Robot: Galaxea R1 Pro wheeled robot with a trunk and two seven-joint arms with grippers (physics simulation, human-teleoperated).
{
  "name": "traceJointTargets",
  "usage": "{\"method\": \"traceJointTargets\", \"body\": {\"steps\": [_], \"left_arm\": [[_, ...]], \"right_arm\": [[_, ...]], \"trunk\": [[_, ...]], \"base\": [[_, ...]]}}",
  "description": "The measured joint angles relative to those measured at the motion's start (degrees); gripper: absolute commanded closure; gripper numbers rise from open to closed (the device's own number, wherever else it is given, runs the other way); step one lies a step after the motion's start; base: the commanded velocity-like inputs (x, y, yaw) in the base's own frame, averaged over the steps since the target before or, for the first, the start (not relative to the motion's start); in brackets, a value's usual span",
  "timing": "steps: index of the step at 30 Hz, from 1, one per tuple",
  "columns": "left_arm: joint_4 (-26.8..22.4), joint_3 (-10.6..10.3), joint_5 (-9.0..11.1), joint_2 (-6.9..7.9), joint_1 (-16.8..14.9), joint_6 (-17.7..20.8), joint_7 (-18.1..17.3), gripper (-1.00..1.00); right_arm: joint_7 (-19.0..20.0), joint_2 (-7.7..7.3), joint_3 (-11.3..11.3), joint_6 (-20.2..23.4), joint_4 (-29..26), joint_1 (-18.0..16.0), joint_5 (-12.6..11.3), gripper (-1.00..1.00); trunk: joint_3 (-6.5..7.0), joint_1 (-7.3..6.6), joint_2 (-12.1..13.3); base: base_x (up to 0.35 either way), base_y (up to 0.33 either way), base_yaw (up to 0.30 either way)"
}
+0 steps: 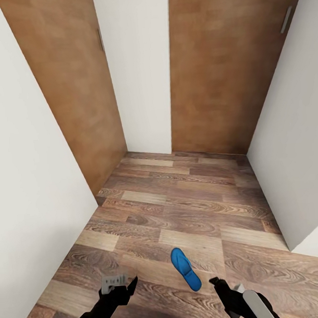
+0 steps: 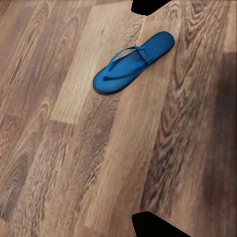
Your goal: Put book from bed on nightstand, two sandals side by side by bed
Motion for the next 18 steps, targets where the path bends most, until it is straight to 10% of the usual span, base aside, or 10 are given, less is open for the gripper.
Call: {"method": "traceJointTargets", "body": {"steps": [18], "left_arm": [[-0.1,0.0,0.0,0.00,0.0,-0.1,0.0,-1.00]], "right_arm": [[0.0,0.33,0.8,0.0,0.0,0.0,0.0,-1.00]], "trunk": [[-2.45,0.28,-0.2]], "base": [[0.000,0.000,0.000]]}}
